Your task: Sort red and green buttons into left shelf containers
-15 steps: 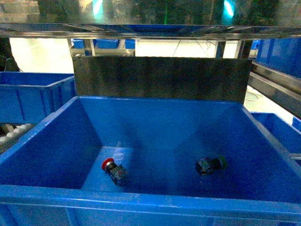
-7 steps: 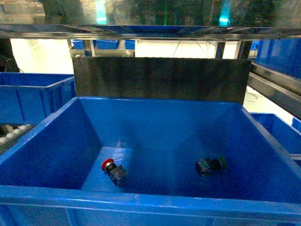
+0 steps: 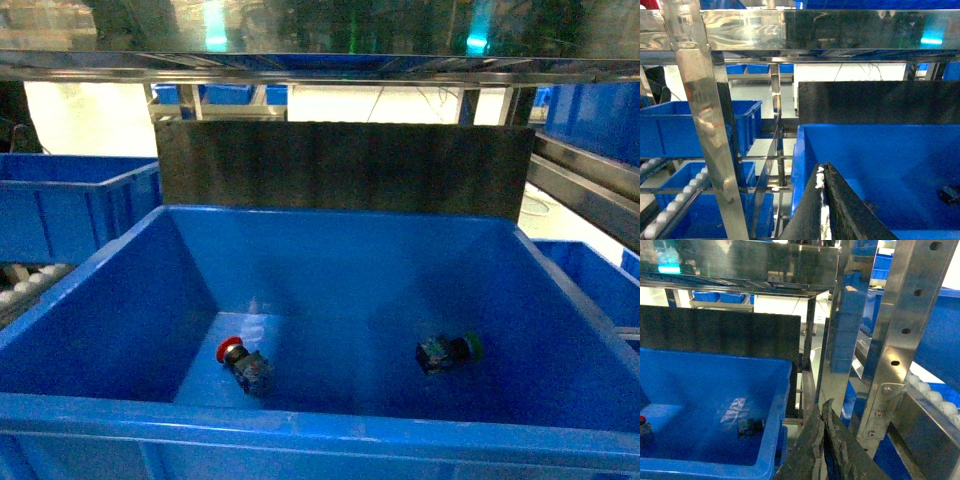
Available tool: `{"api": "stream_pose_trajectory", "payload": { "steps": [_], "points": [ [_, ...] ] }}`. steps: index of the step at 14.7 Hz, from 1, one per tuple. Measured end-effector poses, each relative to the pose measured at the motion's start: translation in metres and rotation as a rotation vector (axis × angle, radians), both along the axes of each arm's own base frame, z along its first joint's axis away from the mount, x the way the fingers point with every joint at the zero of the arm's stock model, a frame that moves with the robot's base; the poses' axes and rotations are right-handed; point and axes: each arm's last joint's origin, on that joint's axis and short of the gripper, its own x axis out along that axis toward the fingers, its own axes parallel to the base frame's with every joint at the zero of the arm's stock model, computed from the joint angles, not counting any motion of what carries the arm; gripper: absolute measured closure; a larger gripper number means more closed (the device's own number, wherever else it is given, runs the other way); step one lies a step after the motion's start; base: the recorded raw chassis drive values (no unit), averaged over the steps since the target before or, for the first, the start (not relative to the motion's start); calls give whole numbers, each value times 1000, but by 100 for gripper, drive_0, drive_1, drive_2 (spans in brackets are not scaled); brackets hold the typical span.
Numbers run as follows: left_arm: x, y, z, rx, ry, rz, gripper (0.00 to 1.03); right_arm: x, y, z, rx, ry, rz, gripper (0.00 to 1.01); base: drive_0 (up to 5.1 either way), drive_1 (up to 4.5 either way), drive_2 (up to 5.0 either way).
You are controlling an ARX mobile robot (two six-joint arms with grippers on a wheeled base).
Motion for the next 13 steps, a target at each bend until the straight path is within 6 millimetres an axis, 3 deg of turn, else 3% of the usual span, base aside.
{"api": "stream_pose_trajectory", "payload": {
  "steps": [2, 3, 11, 13],
  "points": [
    [0, 0, 0, 0, 0, 0, 101, 0, 0, 0, 0, 0, 0, 99, 0, 0, 0],
    [0, 0, 0, -1, 0, 0, 96, 0, 0, 0, 0, 0, 0, 99, 0, 0, 0],
    [0, 0, 0, 0, 0, 0, 3, 0, 0, 0, 0, 0, 0, 4, 0, 0, 0],
    [0, 0, 0, 0, 0, 0, 5, 0, 0, 0, 0, 0, 0, 4, 0, 0, 0]
  ]
}}
